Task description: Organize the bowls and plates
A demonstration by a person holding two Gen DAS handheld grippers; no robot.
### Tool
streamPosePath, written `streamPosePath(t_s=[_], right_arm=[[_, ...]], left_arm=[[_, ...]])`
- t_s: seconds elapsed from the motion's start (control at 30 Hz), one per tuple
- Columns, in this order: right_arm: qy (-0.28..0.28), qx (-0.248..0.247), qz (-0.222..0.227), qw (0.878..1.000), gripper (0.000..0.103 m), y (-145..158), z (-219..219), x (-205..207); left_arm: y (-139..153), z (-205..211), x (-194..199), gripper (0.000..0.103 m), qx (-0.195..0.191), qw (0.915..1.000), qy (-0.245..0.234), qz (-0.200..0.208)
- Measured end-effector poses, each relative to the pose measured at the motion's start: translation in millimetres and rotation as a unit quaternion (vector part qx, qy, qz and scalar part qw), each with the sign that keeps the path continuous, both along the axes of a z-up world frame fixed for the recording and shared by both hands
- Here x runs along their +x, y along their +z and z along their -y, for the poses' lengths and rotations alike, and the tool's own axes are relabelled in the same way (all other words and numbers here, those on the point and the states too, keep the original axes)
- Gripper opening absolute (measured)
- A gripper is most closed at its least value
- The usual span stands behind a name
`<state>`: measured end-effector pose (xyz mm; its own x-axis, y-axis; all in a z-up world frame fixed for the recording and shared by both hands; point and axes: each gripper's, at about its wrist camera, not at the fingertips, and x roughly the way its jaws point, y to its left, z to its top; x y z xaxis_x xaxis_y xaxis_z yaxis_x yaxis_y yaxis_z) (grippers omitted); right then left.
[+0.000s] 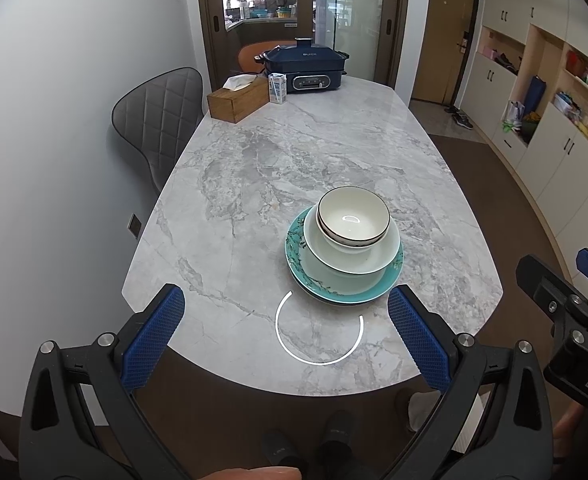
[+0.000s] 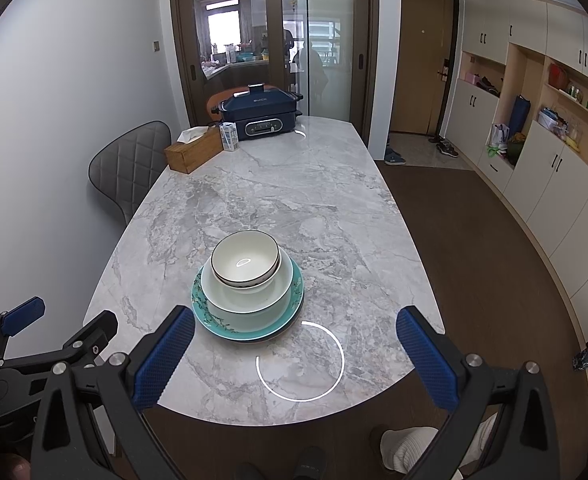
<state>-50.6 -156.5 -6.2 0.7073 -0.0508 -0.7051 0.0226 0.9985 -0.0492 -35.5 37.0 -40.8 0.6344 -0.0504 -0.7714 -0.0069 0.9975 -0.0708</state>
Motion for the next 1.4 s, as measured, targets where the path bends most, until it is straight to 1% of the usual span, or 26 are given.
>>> streamPosePath(t_s=[1.4], right_arm=[[0.001, 0.0, -0.002, 1.0, 0.103, -0.4, -0.3, 0.4]], left_arm=[[-2.4, 0.4, 2.0, 0.102, 0.001, 1.0, 0.004, 0.0]])
